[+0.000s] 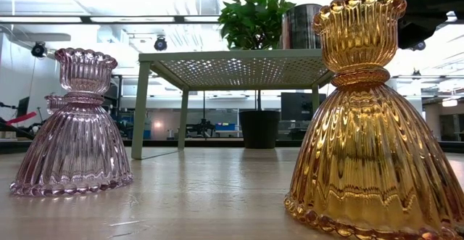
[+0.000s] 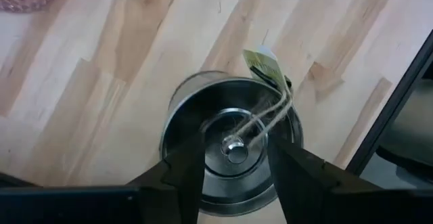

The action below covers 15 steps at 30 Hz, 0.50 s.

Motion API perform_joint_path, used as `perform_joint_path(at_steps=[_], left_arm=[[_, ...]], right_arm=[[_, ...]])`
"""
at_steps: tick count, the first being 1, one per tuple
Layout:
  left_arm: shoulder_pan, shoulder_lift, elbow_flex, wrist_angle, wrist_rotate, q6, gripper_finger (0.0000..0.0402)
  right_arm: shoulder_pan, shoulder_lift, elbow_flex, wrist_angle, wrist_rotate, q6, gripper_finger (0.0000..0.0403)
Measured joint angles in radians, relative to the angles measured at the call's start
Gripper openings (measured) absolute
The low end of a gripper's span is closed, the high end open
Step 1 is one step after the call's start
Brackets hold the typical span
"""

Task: Pick & Place candle stick holders
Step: Put the silver candle on the shelf

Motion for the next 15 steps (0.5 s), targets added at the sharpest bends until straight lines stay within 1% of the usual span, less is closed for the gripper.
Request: perform_joint_path(at_steps=[9, 12, 15], left_arm=[[0.0, 0.054, 0.005, 0.002, 0.01, 0.017, 0.0154], [0.0, 0.075, 0.004, 0.0, 0.012, 0.028, 0.0143], [0.001, 0.088, 0.003, -0.004, 0.019, 0.04, 0.0122]], right_arm=[[0.0, 0.0, 0.0, 0.0, 0.0, 0.0, 0.0008], [0.0, 0.0, 0.0, 0.0, 0.0, 0.0, 0.0008], [0.0, 0.0, 0.0, 0.0, 0.0, 0.0, 0.0008]])
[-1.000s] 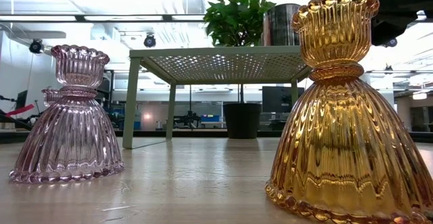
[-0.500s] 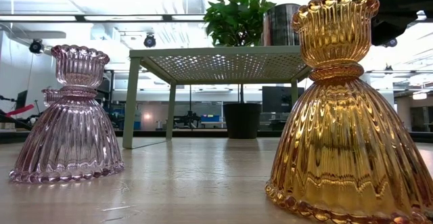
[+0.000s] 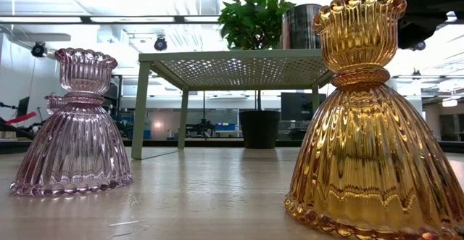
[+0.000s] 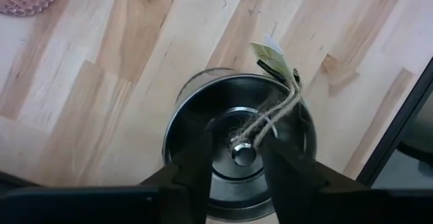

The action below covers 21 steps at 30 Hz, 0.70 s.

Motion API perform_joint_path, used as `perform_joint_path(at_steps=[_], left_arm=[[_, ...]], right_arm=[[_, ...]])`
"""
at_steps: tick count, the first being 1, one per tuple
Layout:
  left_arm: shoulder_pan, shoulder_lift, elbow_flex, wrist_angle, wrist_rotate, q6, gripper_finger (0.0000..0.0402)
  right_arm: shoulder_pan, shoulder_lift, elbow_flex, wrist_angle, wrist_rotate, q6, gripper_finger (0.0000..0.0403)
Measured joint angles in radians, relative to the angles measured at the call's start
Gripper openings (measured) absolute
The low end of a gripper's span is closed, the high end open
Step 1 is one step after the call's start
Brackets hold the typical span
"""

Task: Pick & Place candle stick holders
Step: Put the silver candle on the shelf

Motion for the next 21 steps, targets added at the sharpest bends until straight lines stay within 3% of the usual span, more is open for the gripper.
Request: perform_joint_path(at_steps=[10, 21], left_arm=[[0.003, 0.02, 0.0, 0.012, 0.04, 0.062, 0.004], [0.006, 0.057, -0.001, 0.008, 0.048, 0.104, 0.003]], right_arm=[[0.0, 0.0, 0.0, 0.0, 0.0, 0.0, 0.0008], [0.0, 0.0, -0.001, -0.001, 0.0, 0.0, 0.0008]])
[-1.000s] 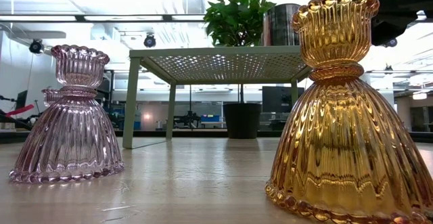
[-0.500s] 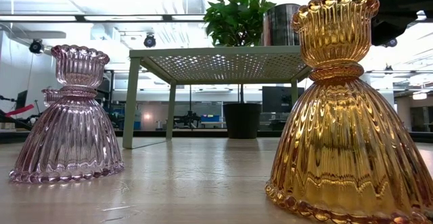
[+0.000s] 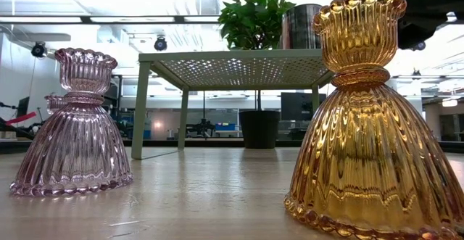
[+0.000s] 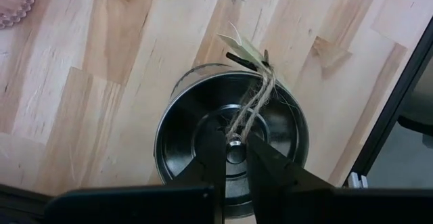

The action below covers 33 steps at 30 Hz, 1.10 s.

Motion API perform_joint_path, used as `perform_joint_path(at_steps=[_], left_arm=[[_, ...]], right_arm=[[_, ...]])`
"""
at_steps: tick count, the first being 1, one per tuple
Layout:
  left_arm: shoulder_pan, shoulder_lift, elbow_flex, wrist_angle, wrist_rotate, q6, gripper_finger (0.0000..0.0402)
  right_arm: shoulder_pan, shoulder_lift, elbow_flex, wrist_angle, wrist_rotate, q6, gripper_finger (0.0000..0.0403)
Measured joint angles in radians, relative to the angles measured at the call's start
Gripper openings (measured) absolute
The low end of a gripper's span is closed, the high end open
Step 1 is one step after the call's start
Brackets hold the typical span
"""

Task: Pick & Place candle stick holders
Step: Put the silver candle on the shelf

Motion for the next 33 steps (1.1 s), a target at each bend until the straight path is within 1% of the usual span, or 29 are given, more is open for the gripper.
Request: perform_joint_path(at_steps=[9, 25, 33], left_arm=[[0.003, 0.001, 0.012, -0.003, -0.003, 0.026, 0.0022], [0.005, 0.002, 0.098, -0.106, -0.036, 0.045, 0.002], [0.013, 0.004, 0.111, -0.116, -0.045, 0.057, 0.002]], right_arm=[[0.0, 0.0, -0.003, 0.0, 0.0, 0.0, 0.0008], [0.0, 0.0, -0.004, 0.0, 0.0, 0.0, 0.0008], [0.0, 0.0, -0.004, 0.0, 0.0, 0.0, 0.0009]])
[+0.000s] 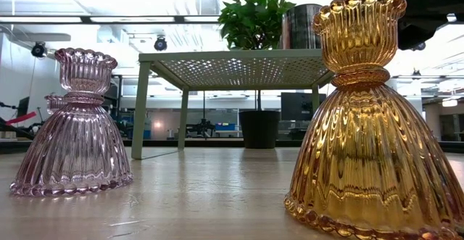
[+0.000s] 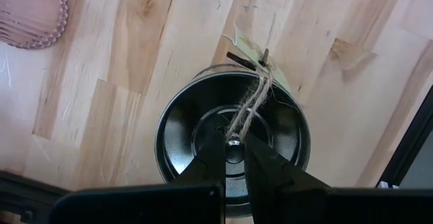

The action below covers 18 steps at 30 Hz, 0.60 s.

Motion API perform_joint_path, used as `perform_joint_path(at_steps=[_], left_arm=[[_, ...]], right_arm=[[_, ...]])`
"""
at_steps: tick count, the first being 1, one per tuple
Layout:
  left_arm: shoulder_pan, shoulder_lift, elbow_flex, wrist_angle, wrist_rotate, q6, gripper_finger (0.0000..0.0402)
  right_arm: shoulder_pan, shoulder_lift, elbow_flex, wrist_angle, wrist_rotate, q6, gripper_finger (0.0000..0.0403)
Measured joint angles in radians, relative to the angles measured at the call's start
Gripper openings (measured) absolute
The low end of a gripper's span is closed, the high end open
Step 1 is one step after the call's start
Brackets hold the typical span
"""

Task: Pick & Place candle stick holders
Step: Put the silver candle on the shelf

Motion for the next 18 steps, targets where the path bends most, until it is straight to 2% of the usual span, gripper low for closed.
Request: perform_joint_path(at_steps=[18], left_arm=[[0.051, -0.054, 0.006, -0.009, 0.02, 0.048, 0.002]], right_arm=[[0.0, 0.0, 0.0, 0.0, 0.001, 0.0, 0.0008]])
